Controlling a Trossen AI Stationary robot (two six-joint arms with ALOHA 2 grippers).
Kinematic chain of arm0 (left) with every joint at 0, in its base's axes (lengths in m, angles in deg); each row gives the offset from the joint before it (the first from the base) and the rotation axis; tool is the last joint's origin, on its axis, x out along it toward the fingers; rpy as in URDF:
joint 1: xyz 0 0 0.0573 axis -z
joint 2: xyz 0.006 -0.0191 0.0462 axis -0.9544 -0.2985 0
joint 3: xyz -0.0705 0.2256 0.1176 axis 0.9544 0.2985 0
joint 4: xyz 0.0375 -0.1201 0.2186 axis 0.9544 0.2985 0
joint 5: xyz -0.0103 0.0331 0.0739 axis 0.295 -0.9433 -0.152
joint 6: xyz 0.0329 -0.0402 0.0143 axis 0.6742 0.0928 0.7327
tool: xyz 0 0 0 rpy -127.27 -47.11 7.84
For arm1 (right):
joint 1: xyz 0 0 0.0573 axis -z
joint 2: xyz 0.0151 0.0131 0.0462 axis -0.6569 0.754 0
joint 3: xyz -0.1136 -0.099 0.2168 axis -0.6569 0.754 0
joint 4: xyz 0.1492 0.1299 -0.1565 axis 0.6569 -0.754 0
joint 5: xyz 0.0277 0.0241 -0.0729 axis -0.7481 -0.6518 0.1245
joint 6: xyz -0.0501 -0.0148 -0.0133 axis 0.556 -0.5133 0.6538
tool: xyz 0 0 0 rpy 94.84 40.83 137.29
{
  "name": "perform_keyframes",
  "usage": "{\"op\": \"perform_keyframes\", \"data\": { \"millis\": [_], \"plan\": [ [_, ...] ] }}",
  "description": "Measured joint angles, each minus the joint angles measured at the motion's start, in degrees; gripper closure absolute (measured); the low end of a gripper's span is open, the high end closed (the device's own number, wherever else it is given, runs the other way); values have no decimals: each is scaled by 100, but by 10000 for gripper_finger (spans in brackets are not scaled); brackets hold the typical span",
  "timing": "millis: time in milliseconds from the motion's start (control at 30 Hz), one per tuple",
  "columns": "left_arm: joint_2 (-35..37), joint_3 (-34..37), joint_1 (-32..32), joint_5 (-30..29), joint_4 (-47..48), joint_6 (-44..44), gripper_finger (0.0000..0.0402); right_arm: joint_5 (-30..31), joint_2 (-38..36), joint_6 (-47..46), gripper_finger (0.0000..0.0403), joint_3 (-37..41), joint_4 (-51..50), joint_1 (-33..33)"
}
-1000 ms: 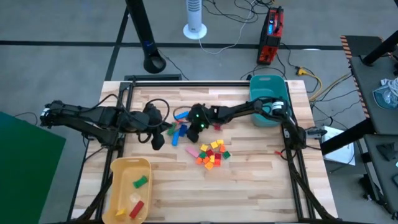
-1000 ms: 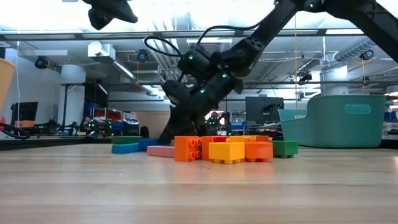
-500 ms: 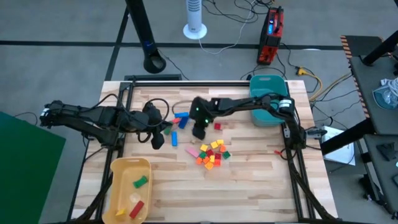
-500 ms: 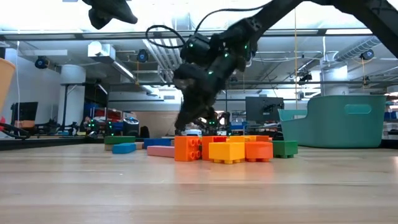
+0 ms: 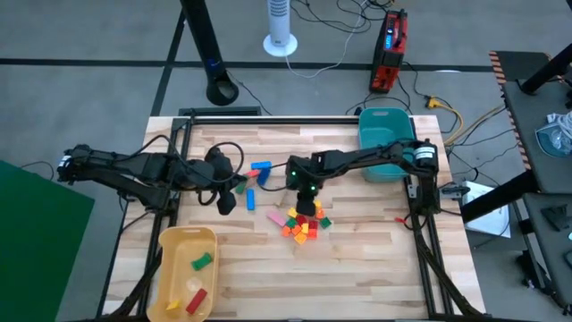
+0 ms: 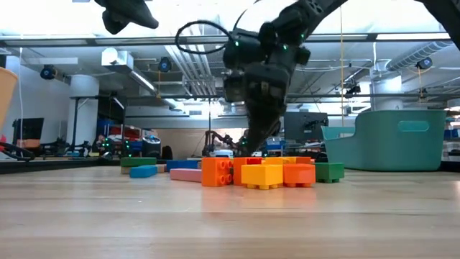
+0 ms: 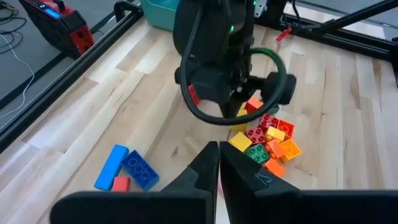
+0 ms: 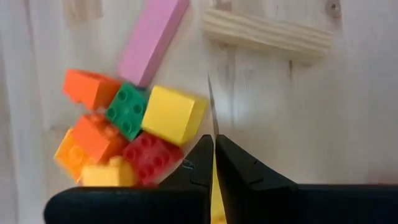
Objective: Sort blocks
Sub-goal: Prepare the blocks and game pieces on the table, then put the yellow 4-stud game piece into the green bin
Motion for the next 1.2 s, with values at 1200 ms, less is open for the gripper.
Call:
{"op": "perform_keyframes", "data": {
  "millis": [1200],
  "plan": [
    [-4, -703, -11, -29, -7, 599, 401, 1356, -1793, -3146, 363, 913, -2099, -238]
  ]
}}
